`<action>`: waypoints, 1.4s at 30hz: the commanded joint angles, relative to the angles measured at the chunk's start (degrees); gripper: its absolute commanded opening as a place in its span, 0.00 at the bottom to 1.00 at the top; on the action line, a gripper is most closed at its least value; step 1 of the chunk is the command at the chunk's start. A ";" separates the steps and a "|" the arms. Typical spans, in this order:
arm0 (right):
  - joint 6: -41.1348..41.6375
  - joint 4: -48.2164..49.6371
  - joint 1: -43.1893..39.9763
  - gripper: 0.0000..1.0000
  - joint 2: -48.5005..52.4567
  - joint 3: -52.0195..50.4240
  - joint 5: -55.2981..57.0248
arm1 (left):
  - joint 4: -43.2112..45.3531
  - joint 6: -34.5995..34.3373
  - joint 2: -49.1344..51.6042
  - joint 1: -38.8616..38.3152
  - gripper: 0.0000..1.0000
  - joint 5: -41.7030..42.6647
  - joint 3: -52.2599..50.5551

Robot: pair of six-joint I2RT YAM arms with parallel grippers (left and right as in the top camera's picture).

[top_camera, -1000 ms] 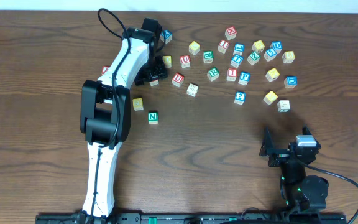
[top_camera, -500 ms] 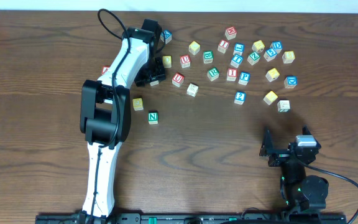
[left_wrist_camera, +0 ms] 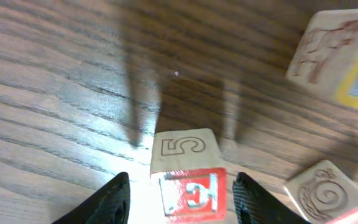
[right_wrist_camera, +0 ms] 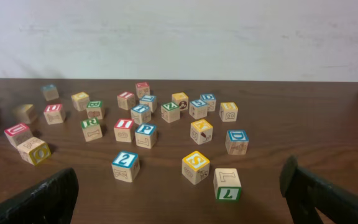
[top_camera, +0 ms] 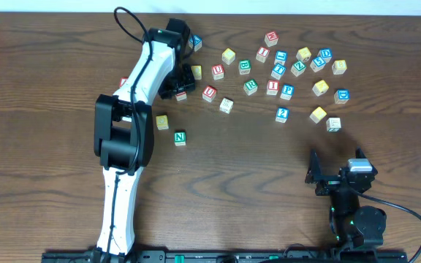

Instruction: Spell out NEURIPS

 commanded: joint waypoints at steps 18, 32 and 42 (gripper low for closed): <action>0.76 -0.26 -0.44 0.99 -0.31 -0.04 -0.11 | -2.97 -0.31 -0.13 -0.24 0.51 0.39 2.43; 0.76 -0.26 -0.44 0.99 -0.31 -0.04 -0.11 | -2.19 -1.62 -0.11 -0.24 0.51 0.76 2.38; 0.76 -0.26 -0.44 0.99 -0.31 -0.04 -0.11 | -1.42 -1.79 0.42 -0.48 0.51 0.79 1.92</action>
